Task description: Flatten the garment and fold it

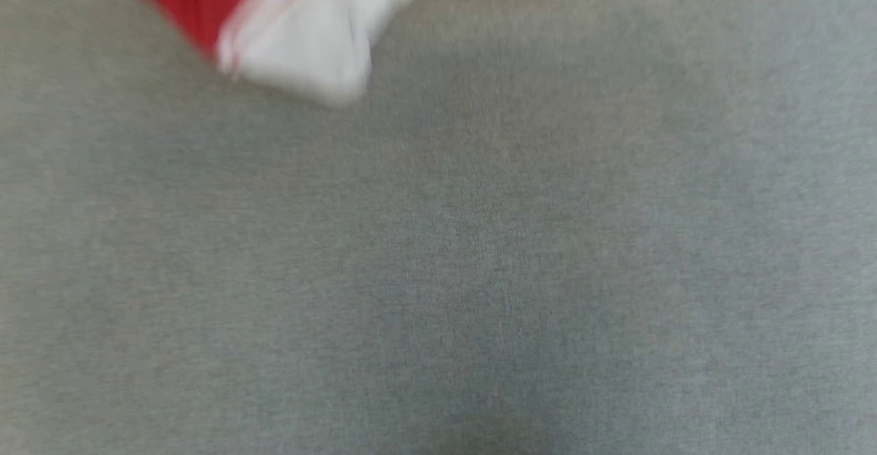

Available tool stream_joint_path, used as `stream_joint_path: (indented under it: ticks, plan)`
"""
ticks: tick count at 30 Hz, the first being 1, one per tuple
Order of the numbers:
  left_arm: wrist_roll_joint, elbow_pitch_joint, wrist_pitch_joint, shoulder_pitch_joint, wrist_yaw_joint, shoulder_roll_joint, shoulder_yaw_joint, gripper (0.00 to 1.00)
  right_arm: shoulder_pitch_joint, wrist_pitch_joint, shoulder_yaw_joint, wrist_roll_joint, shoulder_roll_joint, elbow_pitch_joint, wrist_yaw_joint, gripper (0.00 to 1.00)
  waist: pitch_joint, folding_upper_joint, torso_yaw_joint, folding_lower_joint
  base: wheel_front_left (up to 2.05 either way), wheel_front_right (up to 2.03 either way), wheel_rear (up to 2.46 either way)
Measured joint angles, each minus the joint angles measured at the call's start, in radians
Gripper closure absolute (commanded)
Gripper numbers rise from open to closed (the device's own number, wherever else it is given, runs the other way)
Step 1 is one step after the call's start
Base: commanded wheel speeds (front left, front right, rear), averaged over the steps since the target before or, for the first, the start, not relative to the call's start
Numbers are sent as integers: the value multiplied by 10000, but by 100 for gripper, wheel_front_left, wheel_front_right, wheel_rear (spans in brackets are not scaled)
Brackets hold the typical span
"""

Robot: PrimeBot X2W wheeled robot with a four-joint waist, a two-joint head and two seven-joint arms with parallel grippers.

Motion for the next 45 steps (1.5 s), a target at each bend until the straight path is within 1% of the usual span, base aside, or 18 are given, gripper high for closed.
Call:
stream_joint_path:
  ticks: [4,6,11,12,14,19,21,23,28,32,33,36,38,40,43,45]
  plan:
    - [362,1204,-706,-1235,-94,-360,-192,100,-1226,-702,-86,-372,364,1377,2,100,694,0,-91,1,0,0,0]
    - [541,1722,-1087,-1598,-167,-443,-349,100,-1637,-848,-115,-660,510,2002,0,100,984,0,-110,0,0,0,0]
    - [874,2790,-1912,-1621,-257,-644,-777,100,-1945,-1684,-88,-1241,1034,3145,0,100,1557,0,-83,0,0,0,0]
    - [871,2913,-2059,-1555,-267,-690,-805,100,-1941,-1806,-12,-1342,1083,3298,0,100,1621,0,-60,0,0,0,0]
    - [869,3164,-2499,-1156,-267,-750,-882,100,-1820,-2257,378,-1906,1058,3586,0,100,1711,0,38,0,0,0,0]
    - [825,3440,-2987,666,-313,-905,-1110,100,-705,-2966,543,-2002,1358,4410,2,100,1609,0,284,0,0,0,0]
    - [744,3404,-3126,1656,-324,-1026,-1214,100,-109,-3269,863,-2410,1310,4700,2,100,1427,0,363,-1,0,0,0]
    - [713,3243,-3160,2602,-322,-1104,-1312,100,414,-3513,1064,-2525,1325,4924,0,100,1232,0,427,-1,0,0,0]
    - [472,2562,-3242,5604,-111,-1292,-1707,100,2282,-3929,1651,-2395,1528,5281,2,100,541,0,596,-2,0,0,0]
    - [211,2169,-3221,7718,67,-1246,-1820,100,3787,-4123,2077,-2094,1507,5265,2,100,-125,0,710,-4,0,0,0]
    - [88,2079,-3127,8250,81,-1193,-1847,100,4189,-4142,2188,-1964,1480,5225,2,100,-321,0,742,-4,0,0,0]
    - [-769,1804,-2727,9693,-82,-941,-1776,100,5268,-4219,2615,-1732,1296,4984,2,100,-896,0,834,-4,0,0,0]
    - [-959,1613,-2337,10590,-119,-468,-1795,100,5995,-4224,2863,-1521,1126,4709,2,100,-1315,0,904,-4,0,0,0]
    - [-1218,1333,-1929,11338,-125,-132,-1779,100,6645,-4201,3087,-1229,995,4435,2,100,-1686,0,972,-4,0,0,0]
    - [-1810,642,-1158,12461,-301,215,-1988,100,7586,-3965,3317,-846,663,3996,2,100,-2238,0,1075,-4,0,0,0]
    - [-2242,199,-803,13147,-217,389,-1906,100,8132,-3747,3294,-470,410,3697,2,100,-2600,0,1150,-5,0,0,0]
